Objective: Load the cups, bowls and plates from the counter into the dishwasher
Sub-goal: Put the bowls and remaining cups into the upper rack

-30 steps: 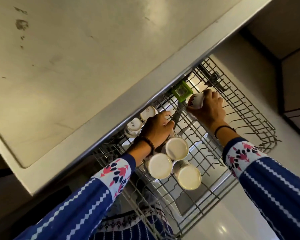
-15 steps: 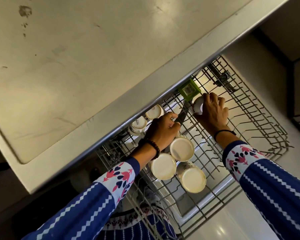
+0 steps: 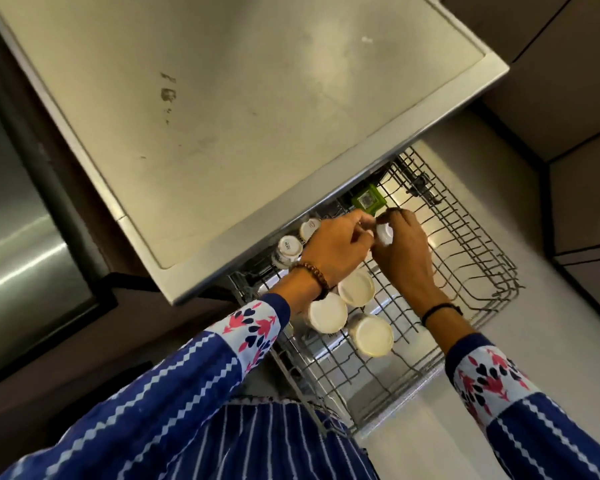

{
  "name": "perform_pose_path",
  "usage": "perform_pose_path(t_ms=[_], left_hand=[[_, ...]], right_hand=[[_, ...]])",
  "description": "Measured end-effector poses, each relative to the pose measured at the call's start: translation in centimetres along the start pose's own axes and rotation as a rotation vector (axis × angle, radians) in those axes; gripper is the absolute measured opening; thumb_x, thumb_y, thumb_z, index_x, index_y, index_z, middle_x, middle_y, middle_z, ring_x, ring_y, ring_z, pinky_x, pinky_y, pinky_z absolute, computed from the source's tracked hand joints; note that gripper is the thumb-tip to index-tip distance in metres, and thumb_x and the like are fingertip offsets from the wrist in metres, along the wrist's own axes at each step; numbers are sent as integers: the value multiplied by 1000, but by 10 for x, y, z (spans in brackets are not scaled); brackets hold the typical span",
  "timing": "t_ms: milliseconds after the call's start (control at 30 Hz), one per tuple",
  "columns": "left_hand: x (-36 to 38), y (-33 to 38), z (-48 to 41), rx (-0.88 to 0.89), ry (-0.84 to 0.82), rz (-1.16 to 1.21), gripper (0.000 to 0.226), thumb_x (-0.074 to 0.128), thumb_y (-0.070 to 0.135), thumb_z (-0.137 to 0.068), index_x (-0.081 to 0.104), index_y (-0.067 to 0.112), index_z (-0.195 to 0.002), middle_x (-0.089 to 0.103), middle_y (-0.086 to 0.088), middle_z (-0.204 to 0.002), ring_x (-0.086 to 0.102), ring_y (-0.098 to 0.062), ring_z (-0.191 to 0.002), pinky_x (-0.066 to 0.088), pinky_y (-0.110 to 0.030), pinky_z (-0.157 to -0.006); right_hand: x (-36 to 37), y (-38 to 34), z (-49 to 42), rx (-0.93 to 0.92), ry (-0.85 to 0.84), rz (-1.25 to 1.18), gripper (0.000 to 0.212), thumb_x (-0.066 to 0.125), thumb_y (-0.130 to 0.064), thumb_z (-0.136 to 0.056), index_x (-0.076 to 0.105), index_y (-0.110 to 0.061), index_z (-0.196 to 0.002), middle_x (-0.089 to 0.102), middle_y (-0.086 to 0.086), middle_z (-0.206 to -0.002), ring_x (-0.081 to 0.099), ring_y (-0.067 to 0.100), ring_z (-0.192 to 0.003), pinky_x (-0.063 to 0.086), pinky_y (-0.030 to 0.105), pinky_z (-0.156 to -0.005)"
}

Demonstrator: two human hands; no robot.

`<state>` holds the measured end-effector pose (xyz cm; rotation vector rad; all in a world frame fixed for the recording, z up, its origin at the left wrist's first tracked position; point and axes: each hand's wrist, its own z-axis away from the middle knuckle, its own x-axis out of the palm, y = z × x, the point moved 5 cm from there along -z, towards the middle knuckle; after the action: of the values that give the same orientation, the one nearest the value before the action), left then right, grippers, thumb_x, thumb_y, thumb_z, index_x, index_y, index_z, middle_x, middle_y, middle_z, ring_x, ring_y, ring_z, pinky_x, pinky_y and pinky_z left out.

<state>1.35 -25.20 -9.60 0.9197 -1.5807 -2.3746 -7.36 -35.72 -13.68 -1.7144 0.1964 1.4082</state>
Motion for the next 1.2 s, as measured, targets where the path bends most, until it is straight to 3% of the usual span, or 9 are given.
perform_pose_path(t_ms=[167, 233, 367, 467, 533, 800, 967, 1133, 1200], left_hand=[[-54, 38, 32, 176, 207, -86, 18, 55, 20, -94, 65, 21, -109, 72, 2, -88, 67, -11, -72, 58, -32, -69], [-80, 44, 45, 207, 282, -92, 17, 56, 18, -93, 66, 20, -106, 71, 3, -83, 67, -11, -70, 57, -33, -68], [-128, 43, 67, 217, 402, -111, 17, 56, 16, -93, 66, 18, -107, 71, 4, -82, 68, -9, -72, 57, -33, -68], [-165, 31, 84, 189, 484, -84, 16, 56, 18, -95, 65, 19, -108, 71, 5, -83, 68, -7, -75, 59, -34, -65], [-190, 18, 98, 152, 533, -53, 15, 56, 19, -95, 65, 20, -107, 72, 7, -80, 69, -4, -74, 59, -33, -64], [-292, -32, 158, 43, 628, -26, 15, 53, 24, -94, 64, 25, -103, 72, 13, -76, 67, -2, -71, 59, -38, -66], [-378, -79, 205, -2, 714, -48, 14, 54, 25, -91, 65, 25, -100, 71, 13, -76, 66, -1, -73, 57, -37, -71], [-466, -133, 255, -77, 795, -29, 14, 55, 26, -92, 66, 24, -100, 72, 11, -79, 67, -3, -76, 57, -37, -73], [-502, -153, 279, -98, 850, -8, 13, 56, 26, -93, 67, 23, -99, 72, 10, -79, 67, -4, -76, 57, -34, -73]], right_hand=[[-44, -73, 28, -131, 82, -252, 23, 67, -24, -87, 65, -10, -105, 60, -1, -108, 58, 11, -92, 52, 34, -82], [-52, -100, 34, -139, 55, -310, 23, 66, -29, -91, 63, -13, -107, 60, -2, -108, 57, 2, -86, 54, 29, -80], [-58, -151, 37, -228, 0, -342, 27, 66, -32, -95, 61, -15, -114, 62, -2, -114, 63, 10, -94, 53, 16, -79], [-55, -192, 37, -315, -27, -358, 23, 68, -26, -94, 60, -19, -114, 63, -3, -117, 61, 1, -94, 56, 20, -78], [-50, -222, 40, -365, -49, -364, 23, 68, -22, -94, 61, -16, -115, 63, -1, -118, 58, -5, -90, 54, 12, -73], [-8, -334, 43, -487, -133, -367, 20, 69, -26, -94, 65, -15, -110, 67, -5, -114, 64, -4, -82, 46, 5, -61], [37, -426, 51, -555, -208, -358, 17, 71, -26, -92, 66, -18, -106, 69, -6, -104, 65, -1, -81, 45, 5, -64], [89, -521, 60, -601, -308, -342, 16, 70, -27, -92, 66, -22, -107, 67, -9, -101, 61, -11, -85, 47, 2, -64], [111, -560, 64, -618, -340, -350, 14, 71, -26, -91, 66, -23, -104, 68, -8, -97, 64, -4, -80, 49, 7, -63]])
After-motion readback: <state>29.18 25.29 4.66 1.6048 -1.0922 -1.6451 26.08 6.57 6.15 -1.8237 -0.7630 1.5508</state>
